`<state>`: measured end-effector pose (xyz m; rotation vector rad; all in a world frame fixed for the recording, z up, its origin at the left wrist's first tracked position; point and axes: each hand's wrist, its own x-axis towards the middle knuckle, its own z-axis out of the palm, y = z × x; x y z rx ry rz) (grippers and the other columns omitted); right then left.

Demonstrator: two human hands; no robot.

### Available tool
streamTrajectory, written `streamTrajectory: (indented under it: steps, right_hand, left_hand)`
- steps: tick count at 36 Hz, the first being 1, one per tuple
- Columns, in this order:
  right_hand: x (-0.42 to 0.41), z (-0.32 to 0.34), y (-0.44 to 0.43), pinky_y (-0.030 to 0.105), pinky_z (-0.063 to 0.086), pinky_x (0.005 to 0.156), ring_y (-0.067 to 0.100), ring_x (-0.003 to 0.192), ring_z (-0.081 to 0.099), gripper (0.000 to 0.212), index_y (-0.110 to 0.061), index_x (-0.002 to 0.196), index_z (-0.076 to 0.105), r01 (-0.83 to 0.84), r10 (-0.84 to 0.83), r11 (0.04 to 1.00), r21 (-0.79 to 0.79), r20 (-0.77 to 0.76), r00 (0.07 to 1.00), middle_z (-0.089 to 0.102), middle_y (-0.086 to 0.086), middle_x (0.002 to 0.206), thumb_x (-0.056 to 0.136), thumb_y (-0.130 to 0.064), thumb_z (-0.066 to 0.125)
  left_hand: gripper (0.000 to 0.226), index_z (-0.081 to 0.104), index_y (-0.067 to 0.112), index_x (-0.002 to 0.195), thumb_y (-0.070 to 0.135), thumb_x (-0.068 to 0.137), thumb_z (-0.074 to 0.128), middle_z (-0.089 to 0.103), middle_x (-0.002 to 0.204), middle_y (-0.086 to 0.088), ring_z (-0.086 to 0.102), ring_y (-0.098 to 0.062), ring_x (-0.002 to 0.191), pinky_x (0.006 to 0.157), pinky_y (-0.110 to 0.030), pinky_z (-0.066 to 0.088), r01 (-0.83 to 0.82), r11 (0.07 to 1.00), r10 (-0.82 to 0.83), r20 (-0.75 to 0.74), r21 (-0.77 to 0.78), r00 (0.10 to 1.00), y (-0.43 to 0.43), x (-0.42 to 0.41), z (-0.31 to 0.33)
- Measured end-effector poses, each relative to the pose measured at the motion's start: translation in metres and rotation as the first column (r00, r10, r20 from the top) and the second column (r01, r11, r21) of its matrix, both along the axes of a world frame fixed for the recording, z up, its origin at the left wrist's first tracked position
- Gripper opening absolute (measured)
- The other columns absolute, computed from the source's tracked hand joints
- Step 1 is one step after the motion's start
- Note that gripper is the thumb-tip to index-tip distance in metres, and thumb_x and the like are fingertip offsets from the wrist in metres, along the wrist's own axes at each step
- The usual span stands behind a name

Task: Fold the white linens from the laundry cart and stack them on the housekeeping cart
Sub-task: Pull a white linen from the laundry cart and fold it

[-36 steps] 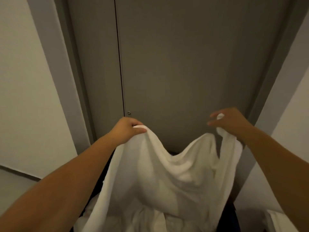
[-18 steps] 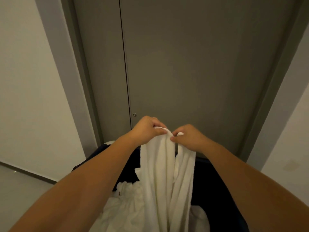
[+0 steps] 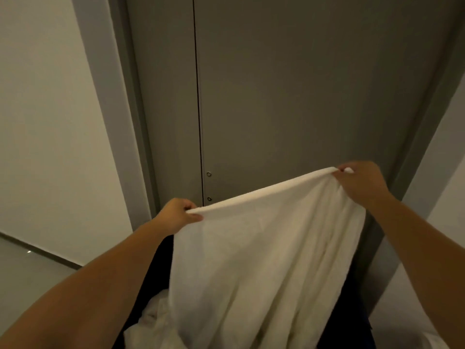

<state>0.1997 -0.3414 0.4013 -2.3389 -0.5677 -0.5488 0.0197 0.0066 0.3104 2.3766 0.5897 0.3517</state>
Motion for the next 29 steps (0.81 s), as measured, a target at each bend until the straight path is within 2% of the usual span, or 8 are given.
streamTrajectory:
  steps: [7, 9, 11, 15, 18, 20, 24, 29]
  right_hand:
    - [-0.003, -0.029, 0.016, 0.031, 0.044, 0.083, 0.030, 0.101, 0.062, 0.015, -0.007, 0.093, 0.075, -0.145, 0.085, 0.952, -0.271, -0.223, 0.971, 0.070, 0.014, 0.101, 0.087, -0.019, 0.067]
    - [-0.010, -0.037, 0.027, 0.022, 0.044, 0.071, 0.023, 0.091, 0.065, 0.003, -0.014, 0.080, 0.075, -0.232, 0.159, 0.947, -0.220, -0.305, 0.939, 0.071, 0.009, 0.089, 0.081, -0.017, 0.073]
    - [-0.018, -0.045, 0.038, 0.011, 0.042, 0.065, 0.016, 0.085, 0.065, 0.008, -0.013, 0.080, 0.075, -0.317, 0.254, 0.938, -0.140, -0.345, 0.904, 0.071, 0.004, 0.084, 0.075, -0.017, 0.080]
    - [-0.046, -0.051, 0.060, 0.017, 0.042, 0.080, 0.001, 0.091, 0.060, 0.032, -0.022, 0.097, 0.074, -0.456, 0.398, 0.890, -0.026, -0.446, 0.802, 0.067, -0.011, 0.093, 0.068, -0.031, 0.086]
    - [-0.062, -0.052, 0.077, 0.013, 0.045, 0.066, -0.003, 0.073, 0.063, 0.021, -0.030, 0.087, 0.076, -0.509, 0.493, 0.855, 0.100, -0.463, 0.737, 0.072, -0.010, 0.078, 0.068, -0.035, 0.085]
    - [-0.065, -0.055, 0.087, 0.015, 0.044, 0.055, 0.002, 0.060, 0.060, 0.012, -0.025, 0.078, 0.077, -0.514, 0.503, 0.853, 0.096, -0.419, 0.756, 0.069, -0.004, 0.068, 0.072, -0.033, 0.083]
    - [-0.056, -0.059, 0.096, 0.029, 0.035, 0.055, 0.015, 0.054, 0.047, 0.021, -0.005, 0.068, 0.066, -0.402, 0.390, 0.915, 0.027, -0.312, 0.866, 0.055, 0.004, 0.059, 0.083, -0.018, 0.067]
    - [-0.044, -0.045, 0.086, 0.027, 0.038, 0.061, 0.015, 0.067, 0.055, 0.012, -0.012, 0.077, 0.071, -0.364, 0.349, 0.931, -0.019, -0.238, 0.906, 0.061, 0.003, 0.070, 0.087, -0.017, 0.065]
  left_hand:
    - [0.017, 0.068, 0.025, 0.070, 0.014, 0.081, 0.075, 0.064, 0.070, 0.009, 0.059, -0.005, 0.066, 0.055, -0.014, 0.042, 0.165, 0.986, -0.167, 0.137, 0.029, 0.976, -0.035, 0.014, 0.040]
    - [0.018, 0.070, 0.024, 0.072, 0.009, 0.081, 0.073, 0.066, 0.073, 0.010, 0.060, 0.000, 0.067, 0.055, -0.008, 0.043, 0.241, 0.969, -0.246, 0.141, 0.051, 0.959, -0.051, 0.021, 0.051]
    - [0.016, 0.072, 0.021, 0.074, 0.007, 0.081, 0.071, 0.066, 0.075, 0.009, 0.059, 0.003, 0.066, 0.055, -0.005, 0.043, 0.286, 0.955, -0.294, 0.147, 0.074, 0.944, -0.064, 0.028, 0.061]
    - [0.013, 0.074, 0.019, 0.075, 0.007, 0.080, 0.071, 0.066, 0.070, 0.010, 0.060, 0.002, 0.063, 0.055, -0.013, 0.045, 0.301, 0.949, -0.312, 0.153, 0.089, 0.938, -0.082, 0.040, 0.072]
    - [0.014, 0.072, 0.022, 0.073, 0.010, 0.078, 0.074, 0.069, 0.073, 0.005, 0.064, -0.005, 0.066, 0.059, -0.020, 0.049, 0.310, 0.946, -0.320, 0.125, 0.093, 0.939, -0.090, 0.046, 0.073]
    - [0.014, 0.071, 0.023, 0.072, 0.011, 0.078, 0.074, 0.069, 0.074, 0.004, 0.063, -0.006, 0.066, 0.058, -0.018, 0.048, 0.308, 0.947, -0.317, 0.122, 0.086, 0.941, -0.093, 0.048, 0.071]
    - [0.011, 0.070, 0.020, 0.071, 0.016, 0.078, 0.078, 0.067, 0.073, 0.003, 0.056, -0.003, 0.060, 0.053, -0.013, 0.042, 0.306, 0.949, -0.314, 0.152, 0.074, 0.937, -0.090, 0.049, 0.062]
    - [0.016, 0.065, 0.027, 0.072, 0.020, 0.076, 0.079, 0.064, 0.074, 0.005, 0.057, -0.009, 0.066, 0.060, -0.025, 0.046, 0.289, 0.956, -0.291, 0.032, 0.057, 0.956, -0.067, 0.037, 0.048]
